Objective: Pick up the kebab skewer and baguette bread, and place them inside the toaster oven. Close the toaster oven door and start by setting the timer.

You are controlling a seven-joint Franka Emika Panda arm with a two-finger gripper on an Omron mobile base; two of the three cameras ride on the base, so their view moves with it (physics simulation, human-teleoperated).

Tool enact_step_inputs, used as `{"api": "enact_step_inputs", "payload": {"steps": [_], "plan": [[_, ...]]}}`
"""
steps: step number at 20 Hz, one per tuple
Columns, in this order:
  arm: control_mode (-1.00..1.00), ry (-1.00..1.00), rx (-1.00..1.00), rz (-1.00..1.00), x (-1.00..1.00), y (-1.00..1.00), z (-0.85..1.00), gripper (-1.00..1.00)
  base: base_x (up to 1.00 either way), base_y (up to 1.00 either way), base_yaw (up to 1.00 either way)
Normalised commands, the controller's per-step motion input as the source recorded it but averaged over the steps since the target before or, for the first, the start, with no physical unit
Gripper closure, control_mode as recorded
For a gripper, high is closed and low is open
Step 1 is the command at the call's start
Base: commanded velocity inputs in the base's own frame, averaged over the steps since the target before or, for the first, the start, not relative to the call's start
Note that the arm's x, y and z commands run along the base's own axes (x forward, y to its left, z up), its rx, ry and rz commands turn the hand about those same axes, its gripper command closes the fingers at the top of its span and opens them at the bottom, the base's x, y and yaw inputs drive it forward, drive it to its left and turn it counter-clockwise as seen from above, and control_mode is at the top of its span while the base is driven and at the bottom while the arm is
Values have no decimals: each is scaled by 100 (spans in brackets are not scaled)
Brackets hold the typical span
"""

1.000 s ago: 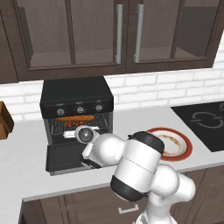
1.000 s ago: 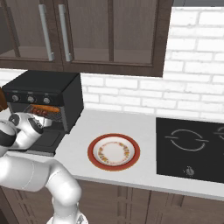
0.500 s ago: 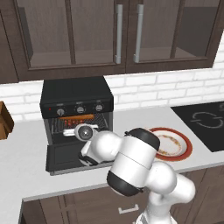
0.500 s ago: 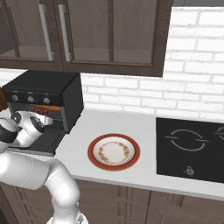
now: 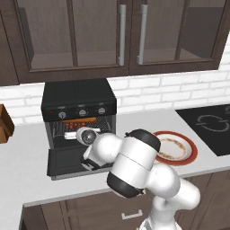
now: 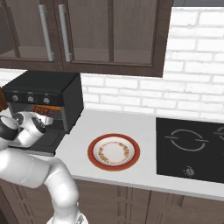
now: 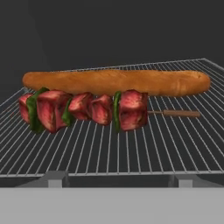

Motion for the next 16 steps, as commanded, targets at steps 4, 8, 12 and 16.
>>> {"api": "enact_step_inputs", "payload": {"steps": [4, 8, 12, 16], "plan": [[-100, 0, 0, 0, 15, 0, 0, -100, 0, 0, 0], [-100, 0, 0, 0, -33, 0, 9, -100, 0, 0, 0], [-100, 0, 0, -2, -57, 0, 32, -100, 0, 0, 0], [-100, 2, 0, -7, -69, 1, 36, -100, 0, 0, 0]]}}
